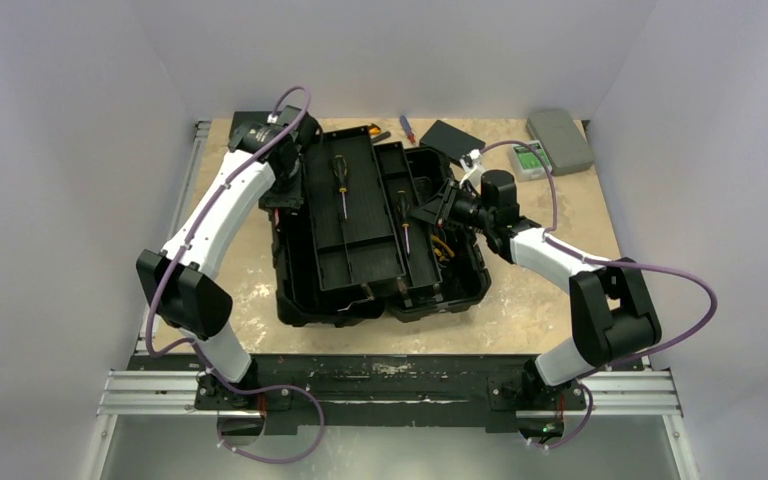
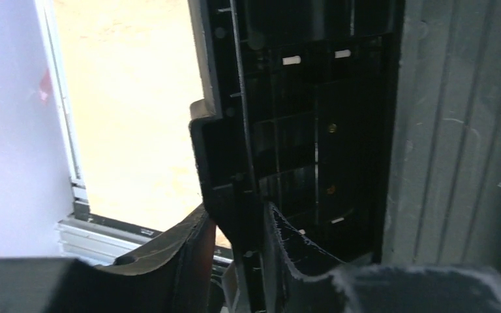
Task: Pack the tool kit
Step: Close the toolbox at the center of the board.
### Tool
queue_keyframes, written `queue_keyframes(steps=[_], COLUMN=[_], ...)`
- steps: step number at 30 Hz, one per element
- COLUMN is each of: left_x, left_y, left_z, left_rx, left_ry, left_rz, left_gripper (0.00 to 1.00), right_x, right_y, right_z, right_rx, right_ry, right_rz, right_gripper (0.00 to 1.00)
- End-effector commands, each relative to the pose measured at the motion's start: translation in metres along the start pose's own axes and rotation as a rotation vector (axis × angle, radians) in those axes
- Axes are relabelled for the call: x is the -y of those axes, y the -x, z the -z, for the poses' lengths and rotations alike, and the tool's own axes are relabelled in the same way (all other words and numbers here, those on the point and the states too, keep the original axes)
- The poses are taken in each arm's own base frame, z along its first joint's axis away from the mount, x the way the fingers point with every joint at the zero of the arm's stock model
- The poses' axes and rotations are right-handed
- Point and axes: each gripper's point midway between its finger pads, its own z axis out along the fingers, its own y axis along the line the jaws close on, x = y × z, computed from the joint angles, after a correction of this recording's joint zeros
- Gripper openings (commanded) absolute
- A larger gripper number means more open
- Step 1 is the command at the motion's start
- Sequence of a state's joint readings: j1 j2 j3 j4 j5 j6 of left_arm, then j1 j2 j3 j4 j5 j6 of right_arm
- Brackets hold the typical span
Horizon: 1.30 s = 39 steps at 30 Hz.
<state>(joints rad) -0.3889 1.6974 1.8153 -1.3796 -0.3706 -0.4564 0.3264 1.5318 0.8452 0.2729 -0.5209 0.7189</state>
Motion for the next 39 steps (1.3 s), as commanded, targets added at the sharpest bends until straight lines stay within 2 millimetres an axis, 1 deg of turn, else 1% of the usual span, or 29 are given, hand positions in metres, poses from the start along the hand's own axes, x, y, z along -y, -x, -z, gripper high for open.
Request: queue_keyframes(steps=[1, 2, 3, 4, 7, 9, 11, 14, 15, 16, 18, 20, 21, 23, 26, 28, 31, 33, 35, 38, 39], left_x=[-0.022, -0.024, -0.025, -0.028, -0.038, -0.048, -0.059, -0.064, -0.062, -0.061, -0.052, -0.042, -0.037, -0.028, -0.015, -0.003, 0.008, 0.011, 0.012, 0.012, 0.012], left_y=[0.006, 0.007, 0.008, 0.009, 0.020, 0.034, 0.046, 0.063, 0.069, 0.077, 0.089, 0.100, 0.103, 0.109, 0.114, 0.117, 0.118, 0.119, 0.119, 0.117, 0.117], left_z=[0.010, 0.010, 0.011, 0.013, 0.028, 0.050, 0.068, 0.087, 0.091, 0.097, 0.106, 0.111, 0.113, 0.116, 0.123, 0.129, 0.136, 0.140, 0.141, 0.140, 0.139], left_rx=[0.037, 0.036, 0.037, 0.042, 0.101, 0.161, 0.205, 0.259, 0.280, 0.308, 0.361, 0.416, 0.439, 0.484, 0.544, 0.587, 0.627, 0.639, 0.644, 0.646, 0.645], left_ry=[0.107, 0.119, 0.130, 0.143, 0.177, 0.211, 0.282, 0.329, 0.336, 0.346, 0.367, 0.386, 0.401, 0.436, 0.467, 0.476, 0.499, 0.510, 0.518, 0.521, 0.523], left_rz=[0.004, 0.002, 0.000, 0.003, 0.008, 0.015, 0.002, -0.026, -0.037, -0.047, -0.091, -0.118, -0.132, -0.154, -0.175, -0.197, -0.234, -0.241, -0.247, -0.250, -0.252], left_gripper=[0.26, 0.19, 0.07, 0.00, 0.00, 0.00, 0.00, 0.00, 0.00, 0.00, 0.00, 0.00, 0.00, 0.00, 0.00, 0.00, 0.00, 0.00, 0.00, 0.00, 0.00], right_x=[0.107, 0.107, 0.108, 0.107, 0.107, 0.104, 0.098, 0.089, 0.085, 0.082, 0.078, 0.070, 0.066, 0.066, 0.066, 0.069, 0.069, 0.068, 0.072, 0.080, 0.084], right_y=[-0.060, -0.060, -0.060, -0.060, -0.059, -0.059, -0.056, -0.049, -0.045, -0.040, -0.031, -0.023, -0.019, -0.011, 0.000, 0.011, 0.026, 0.036, 0.042, 0.050, 0.051], right_z=[0.015, 0.015, 0.016, 0.016, 0.016, 0.016, 0.017, 0.021, 0.023, 0.025, 0.033, 0.040, 0.044, 0.054, 0.071, 0.085, 0.105, 0.118, 0.131, 0.148, 0.154], right_rx=[-0.151, -0.151, -0.151, -0.149, -0.147, -0.149, -0.144, -0.131, -0.122, -0.111, -0.088, -0.067, -0.054, -0.029, 0.027, 0.083, 0.140, 0.175, 0.198, 0.236, 0.244], right_ry=[-0.330, -0.329, -0.329, -0.328, -0.328, -0.317, -0.300, -0.290, -0.290, -0.297, -0.325, -0.332, -0.339, -0.390, -0.462, -0.518, -0.572, -0.608, -0.659, -0.733, -0.760], right_rz=[-0.050, -0.050, -0.049, -0.050, -0.051, -0.055, -0.049, -0.043, -0.037, -0.030, -0.016, -0.004, 0.000, 0.013, 0.025, 0.038, 0.055, 0.068, 0.080, 0.089, 0.087], right_gripper=[0.00, 0.00, 0.00, 0.00, 0.00, 0.00, 0.00, 0.00, 0.00, 0.03, 0.14, 0.24, 0.29, 0.38, 0.48, 0.52, 0.53, 0.54, 0.55, 0.59, 0.63])
